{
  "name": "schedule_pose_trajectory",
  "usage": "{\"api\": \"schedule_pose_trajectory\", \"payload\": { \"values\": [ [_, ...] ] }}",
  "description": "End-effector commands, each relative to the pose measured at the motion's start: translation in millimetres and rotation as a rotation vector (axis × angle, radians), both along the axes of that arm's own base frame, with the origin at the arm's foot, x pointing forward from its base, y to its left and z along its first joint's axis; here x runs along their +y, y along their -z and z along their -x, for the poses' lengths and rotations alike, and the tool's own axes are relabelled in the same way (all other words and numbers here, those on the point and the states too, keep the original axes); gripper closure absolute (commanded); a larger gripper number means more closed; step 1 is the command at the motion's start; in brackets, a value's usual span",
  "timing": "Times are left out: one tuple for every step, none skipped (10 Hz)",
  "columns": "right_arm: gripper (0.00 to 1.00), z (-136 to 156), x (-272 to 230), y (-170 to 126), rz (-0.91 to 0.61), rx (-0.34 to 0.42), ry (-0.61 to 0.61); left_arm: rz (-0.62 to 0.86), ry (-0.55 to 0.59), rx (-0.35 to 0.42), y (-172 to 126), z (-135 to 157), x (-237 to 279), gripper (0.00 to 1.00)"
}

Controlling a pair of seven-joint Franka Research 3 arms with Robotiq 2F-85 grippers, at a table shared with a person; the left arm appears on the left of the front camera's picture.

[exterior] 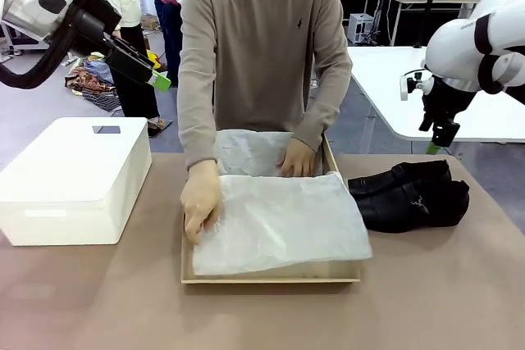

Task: Pack the shoes into the box.
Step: Place one shoe of the Shoes into the Shoes Box.

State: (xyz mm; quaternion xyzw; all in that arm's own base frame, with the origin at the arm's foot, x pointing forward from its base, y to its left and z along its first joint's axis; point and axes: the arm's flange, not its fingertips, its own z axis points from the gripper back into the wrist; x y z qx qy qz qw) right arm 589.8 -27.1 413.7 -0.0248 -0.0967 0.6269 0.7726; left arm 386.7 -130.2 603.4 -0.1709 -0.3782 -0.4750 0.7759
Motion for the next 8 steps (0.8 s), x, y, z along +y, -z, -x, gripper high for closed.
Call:
{"api": "schedule_pose_trajectory", "payload": {
  "values": [
    [0.00,-2,-4,12,-0.011,-0.027,-0.039,0.009,0.022,-0.009,4,0,2,0.00],
    [0.00,-5,-5,17,-0.015,-0.026,-0.041,0.009,0.022,-0.009,4,0,2,0.00],
    [0.00,-9,-6,23,-0.019,-0.024,-0.043,0.009,0.022,-0.009,4,0,2,0.00],
    [0.00,-13,-7,26,-0.016,-0.020,-0.046,0.009,0.022,-0.009,4,0,2,0.00],
    [0.00,-16,-9,29,-0.017,-0.015,-0.046,0.009,0.022,-0.009,4,0,2,0.00],
    [0.00,-18,-10,33,-0.018,-0.014,-0.046,0.009,0.022,-0.009,4,0,2,0.00],
    [0.00,-19,-11,37,-0.027,-0.005,-0.045,0.009,0.022,-0.009,4,0,2,0.00],
    [0.00,-20,-12,41,-0.033,0.002,-0.045,0.009,0.022,-0.009,4,0,2,0.00]
  ]
}}
